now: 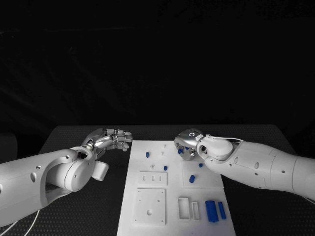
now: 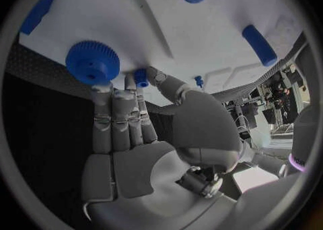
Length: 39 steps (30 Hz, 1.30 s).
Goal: Assemble the parts on the task board
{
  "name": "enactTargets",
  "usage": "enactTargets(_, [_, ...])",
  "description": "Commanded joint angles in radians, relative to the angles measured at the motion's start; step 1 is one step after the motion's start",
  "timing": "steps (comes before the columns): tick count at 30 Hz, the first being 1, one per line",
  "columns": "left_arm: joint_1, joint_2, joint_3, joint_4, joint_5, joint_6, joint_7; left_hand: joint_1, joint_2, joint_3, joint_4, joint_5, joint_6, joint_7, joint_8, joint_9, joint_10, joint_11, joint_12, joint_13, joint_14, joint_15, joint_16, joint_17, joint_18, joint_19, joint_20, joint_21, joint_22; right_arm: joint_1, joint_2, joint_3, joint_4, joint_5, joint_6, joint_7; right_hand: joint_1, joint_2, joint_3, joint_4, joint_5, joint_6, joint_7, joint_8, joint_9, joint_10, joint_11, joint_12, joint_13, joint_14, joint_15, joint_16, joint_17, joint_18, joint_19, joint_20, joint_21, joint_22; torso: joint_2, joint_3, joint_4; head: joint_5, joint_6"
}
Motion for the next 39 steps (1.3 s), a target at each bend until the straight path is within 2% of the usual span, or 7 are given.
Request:
enactTargets(1, [0.002, 0.002, 0.001, 0.0, -0.004, 0.017, 0.003, -0.01, 0.0, 0.003, -0.003, 0.001, 0.0, 0.007, -0.006, -0.002, 0.002, 0.008, -0.005, -0.001, -0.001, 0.001, -0.007, 0.001, 0.01, -0.007, -0.002, 0.006, 0.022, -0.011, 0.002, -0.007, 0.001, -0.034, 0.026, -0.012, 0.005, 0.018, 0.005, -0.008, -0.002, 0.027, -0.015, 0.013, 0.014, 0.024, -0.006, 0.008, 0.01, -0.02, -0.029, 0.005, -0.002, 0.07, -0.003, -0.011, 0.008, 0.023, 0.003, 0.0002, 0.0008, -0.001, 0.002])
enactTargets(5, [0.002, 0.002, 0.001, 0.0, -0.004, 0.016, 0.003, -0.01, 0.0, 0.003, -0.003, 0.001, 0.0, 0.007, -0.006, -0.002, 0.002, 0.008, -0.005, -0.001, -0.001, 0.001, -0.007, 0.001, 0.01, -0.007, -0.002, 0.007, 0.022, -0.011, 0.001, -0.007, 0.005, -0.047, -0.005, -0.031, 0.005, 0.022, 0.009, -0.016, -0.002, 0.036, -0.019, 0.018, 0.02, 0.036, -0.011, 0.01, 0.016, -0.022, -0.034, 0.009, -0.004, 0.07, -0.004, -0.015, 0.014, 0.022, 0.005, 0.0012, -0.0001, -0.001, 0.004])
enactTargets(11, [0.002, 0.004, 0.001, -0.001, -0.004, 0.017, 0.001, -0.01, -0.001, 0.004, -0.004, 0.001, 0.0, 0.007, -0.006, -0.002, 0.002, 0.008, -0.006, -0.001, -0.001, 0.001, -0.007, 0.002, 0.011, -0.008, -0.002, 0.007, 0.022, -0.011, -0.006, -0.006, 0.041, -0.075, -0.079, -0.08, 0.005, 0.021, 0.013, -0.02, -0.002, 0.042, -0.022, 0.021, 0.025, 0.043, -0.014, 0.011, 0.02, -0.023, -0.037, 0.012, -0.007, 0.07, -0.005, -0.018, 0.018, 0.021, 0.007, 0.0009, -0.0001, -0.001, 0.013])
enactTargets(16, [0.002, 0.004, 0.001, -0.002, -0.004, 0.016, 0.0, -0.011, -0.001, 0.004, -0.004, 0.001, 0.0, 0.007, -0.007, -0.002, 0.002, 0.008, -0.007, -0.001, -0.001, 0.001, -0.007, 0.002, 0.011, -0.008, -0.002, 0.008, 0.022, -0.011, -0.002, 0.006, 0.07, -0.105, -0.126, -0.127, 0.005, 0.015, 0.018, -0.023, -0.002, 0.047, -0.024, 0.023, 0.028, 0.049, -0.016, 0.011, 0.023, -0.025, -0.039, 0.013, -0.009, 0.07, -0.007, -0.02, 0.021, 0.021, 0.009, 0.0014, -0.0007, 0.0, 0.021])
enactTargets(21, [0.002, 0.008, 0.001, -0.004, -0.004, 0.017, -0.001, -0.011, -0.002, 0.005, -0.005, 0.001, 0.0, 0.007, -0.007, -0.002, 0.001, 0.008, -0.008, -0.001, -0.001, 0.001, -0.008, 0.003, 0.011, -0.008, -0.002, 0.008, 0.022, -0.011, 0.02, 0.013, 0.073, -0.129, -0.143, -0.161, 0.006, 0.01, 0.023, -0.023, -0.002, 0.051, -0.026, 0.024, 0.031, 0.053, -0.018, 0.01, 0.025, -0.025, -0.04, 0.013, -0.011, 0.07, -0.007, -0.021, 0.023, 0.02, 0.011, 0.0016, 0.0006, 0.001, 0.026])
enactTargets(31, [0.002, 0.015, 0.001, -0.008, -0.004, 0.018, -0.002, -0.012, -0.002, 0.005, -0.005, 0.001, -0.001, 0.008, -0.008, -0.002, 0.001, 0.009, -0.01, -0.001, -0.001, 0.001, -0.008, 0.003, 0.011, -0.009, -0.002, 0.009, 0.022, -0.011, 0.07, 0.015, 0.052, -0.164, -0.176, -0.203, 0.007, 0.002, 0.032, -0.021, -0.002, 0.055, -0.027, 0.024, 0.033, 0.056, -0.018, 0.008, 0.027, -0.026, -0.041, 0.014, -0.015, 0.07, -0.009, -0.022, 0.025, 0.019, 0.014, 0.0018, 0.0012, 0.002, 0.036])
enactTargets(39, [0.002, 0.025, 0.001, -0.014, -0.004, 0.02, -0.003, -0.013, -0.002, 0.006, -0.005, 0.001, -0.001, 0.008, -0.009, -0.002, 0.001, 0.009, -0.011, -0.001, -0.002, 0.001, -0.009, 0.004, 0.011, -0.009, -0.002, 0.009, 0.022, -0.011, 0.101, 0.016, 0.017, -0.17, -0.172, -0.201, 0.008, -0.002, 0.038, -0.019, -0.002, 0.056, -0.028, 0.023, 0.034, 0.057, -0.019, 0.006, 0.028, -0.026, -0.041, 0.015, -0.017, 0.07, -0.01, -0.022, 0.025, 0.019, 0.016, 0.0003, 0.005, 0.003, 0.038])
